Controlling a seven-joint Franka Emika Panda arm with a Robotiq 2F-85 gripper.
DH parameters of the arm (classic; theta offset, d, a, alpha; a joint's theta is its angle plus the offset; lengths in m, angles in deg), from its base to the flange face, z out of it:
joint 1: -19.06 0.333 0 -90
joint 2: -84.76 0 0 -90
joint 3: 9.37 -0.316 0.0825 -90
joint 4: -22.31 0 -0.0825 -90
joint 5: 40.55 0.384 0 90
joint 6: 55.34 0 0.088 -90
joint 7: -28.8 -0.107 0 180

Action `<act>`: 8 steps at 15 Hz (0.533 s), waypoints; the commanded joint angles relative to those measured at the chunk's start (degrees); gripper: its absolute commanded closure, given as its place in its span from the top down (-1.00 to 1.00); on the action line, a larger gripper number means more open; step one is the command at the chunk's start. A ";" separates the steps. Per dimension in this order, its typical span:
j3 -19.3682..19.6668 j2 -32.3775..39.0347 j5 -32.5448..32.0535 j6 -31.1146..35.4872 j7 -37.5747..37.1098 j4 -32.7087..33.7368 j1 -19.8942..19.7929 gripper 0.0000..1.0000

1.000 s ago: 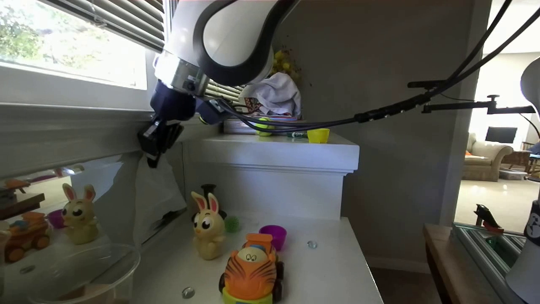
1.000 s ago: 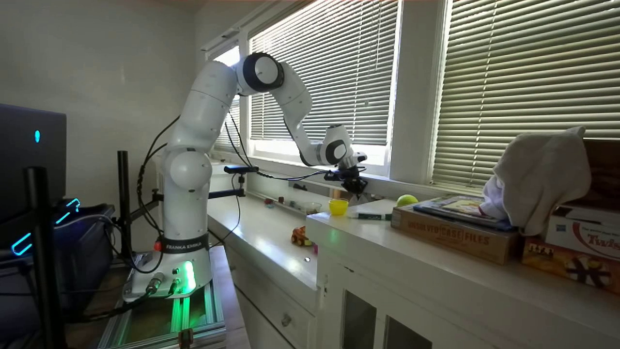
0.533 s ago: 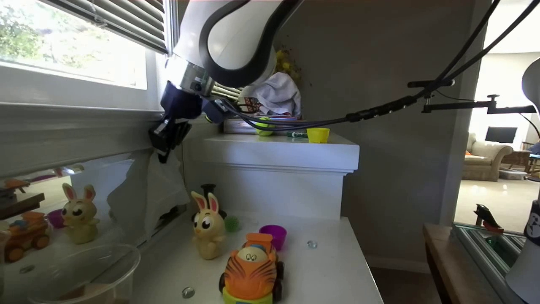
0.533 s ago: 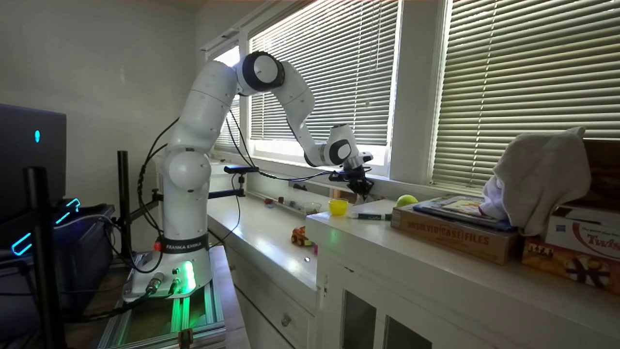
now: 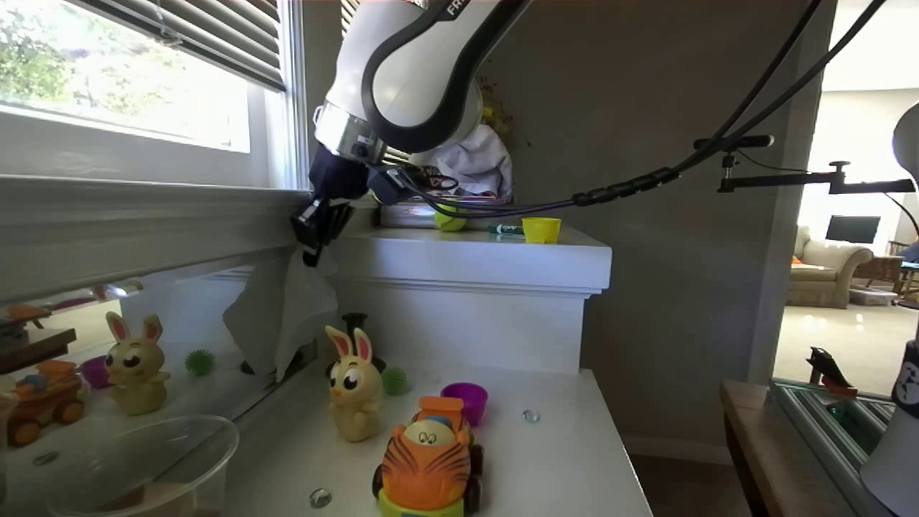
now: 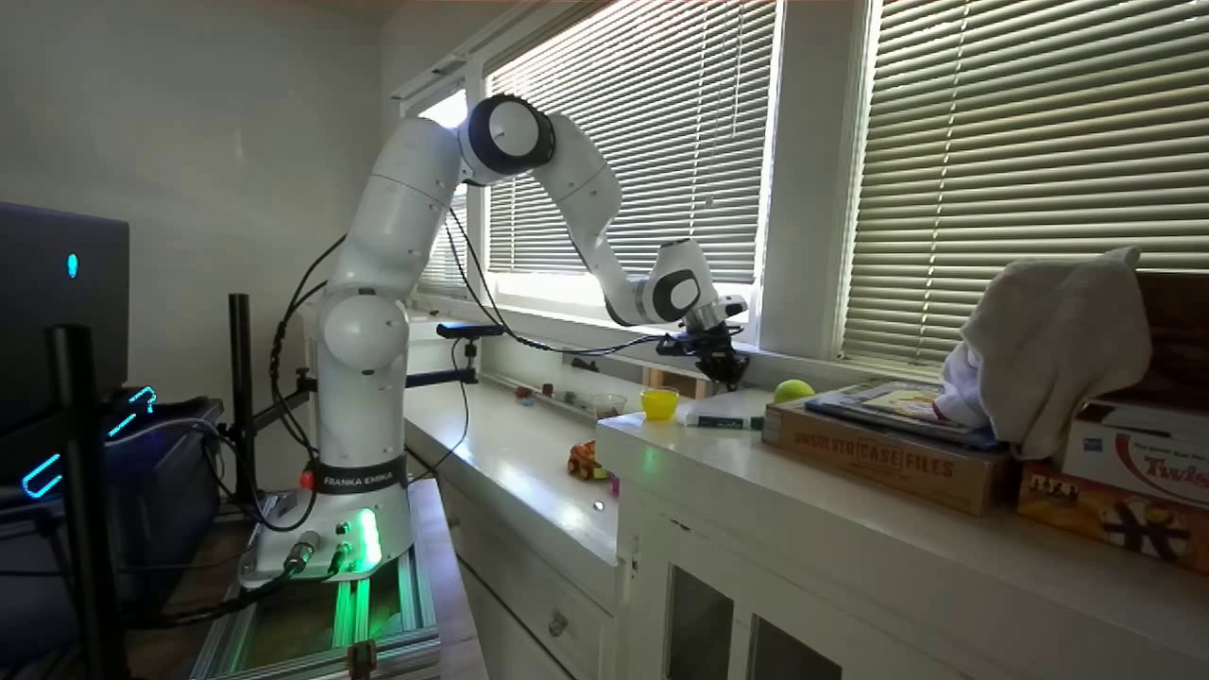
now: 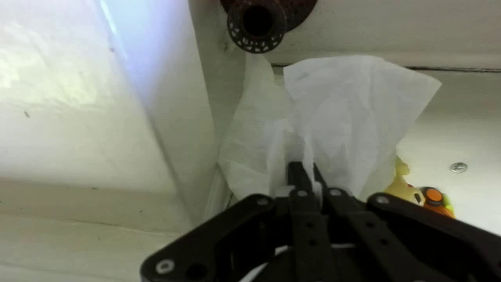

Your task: Use the paper towel to clean the mirror

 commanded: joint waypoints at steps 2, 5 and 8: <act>-4.97 -5.64 6.52 -11.80 2.71 -2.53 -1.80 -1.00; -4.66 -9.42 6.09 -20.81 -0.65 -2.46 -0.11 -1.00; -4.73 -13.44 6.36 -27.85 -2.59 -1.55 -0.30 -1.00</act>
